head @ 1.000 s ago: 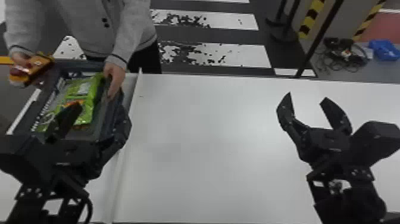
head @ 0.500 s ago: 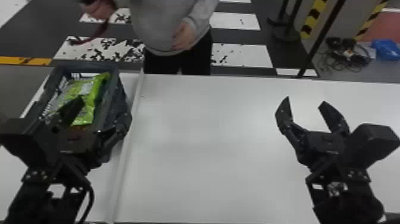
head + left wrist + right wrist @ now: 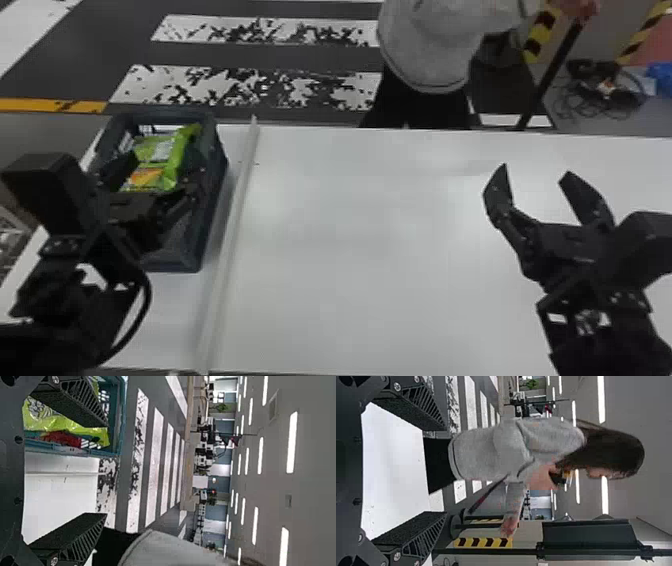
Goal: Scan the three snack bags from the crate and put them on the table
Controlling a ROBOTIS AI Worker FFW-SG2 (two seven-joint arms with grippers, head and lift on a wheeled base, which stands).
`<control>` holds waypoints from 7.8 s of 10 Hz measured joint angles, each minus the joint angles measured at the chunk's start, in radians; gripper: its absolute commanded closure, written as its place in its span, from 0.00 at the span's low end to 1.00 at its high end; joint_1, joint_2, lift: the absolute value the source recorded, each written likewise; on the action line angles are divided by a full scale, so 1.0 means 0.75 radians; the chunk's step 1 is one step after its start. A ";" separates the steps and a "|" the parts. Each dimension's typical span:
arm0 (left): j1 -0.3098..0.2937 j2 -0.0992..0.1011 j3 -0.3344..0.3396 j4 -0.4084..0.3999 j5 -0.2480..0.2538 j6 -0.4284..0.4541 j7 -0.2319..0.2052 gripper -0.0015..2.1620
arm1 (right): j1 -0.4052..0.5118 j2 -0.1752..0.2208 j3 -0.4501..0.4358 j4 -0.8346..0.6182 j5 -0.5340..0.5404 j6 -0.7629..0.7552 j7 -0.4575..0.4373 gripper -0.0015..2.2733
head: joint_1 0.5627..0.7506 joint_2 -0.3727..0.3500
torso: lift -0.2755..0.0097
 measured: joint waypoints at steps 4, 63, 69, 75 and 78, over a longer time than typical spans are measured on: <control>-0.027 0.005 0.169 -0.001 0.106 0.256 -0.038 0.04 | 0.014 -0.004 0.052 -0.001 0.029 -0.030 0.000 0.06 | 0.70 0.65 | 0.64; -0.461 -0.104 -0.821 0.704 -0.017 0.376 -0.378 0.92 | -0.098 -0.053 0.099 0.057 -0.007 -0.203 -0.078 0.06 | 0.70 0.03 | 0.64; -0.458 -0.104 -0.815 0.701 -0.064 0.353 -0.380 0.01 | -0.093 -0.058 0.104 0.048 -0.010 -0.207 -0.079 0.06 | 0.70 0.03 | 0.64; -0.247 -0.100 -0.507 0.436 -0.257 -0.122 -0.197 0.01 | -0.068 -0.067 0.102 0.024 -0.016 -0.208 -0.077 0.06 | 0.70 0.19 | 0.64; -0.081 -0.042 -0.227 0.262 -0.134 -0.334 -0.246 0.01 | -0.059 -0.063 0.116 0.025 -0.003 -0.187 -0.077 0.06 | 0.70 0.38 | 0.64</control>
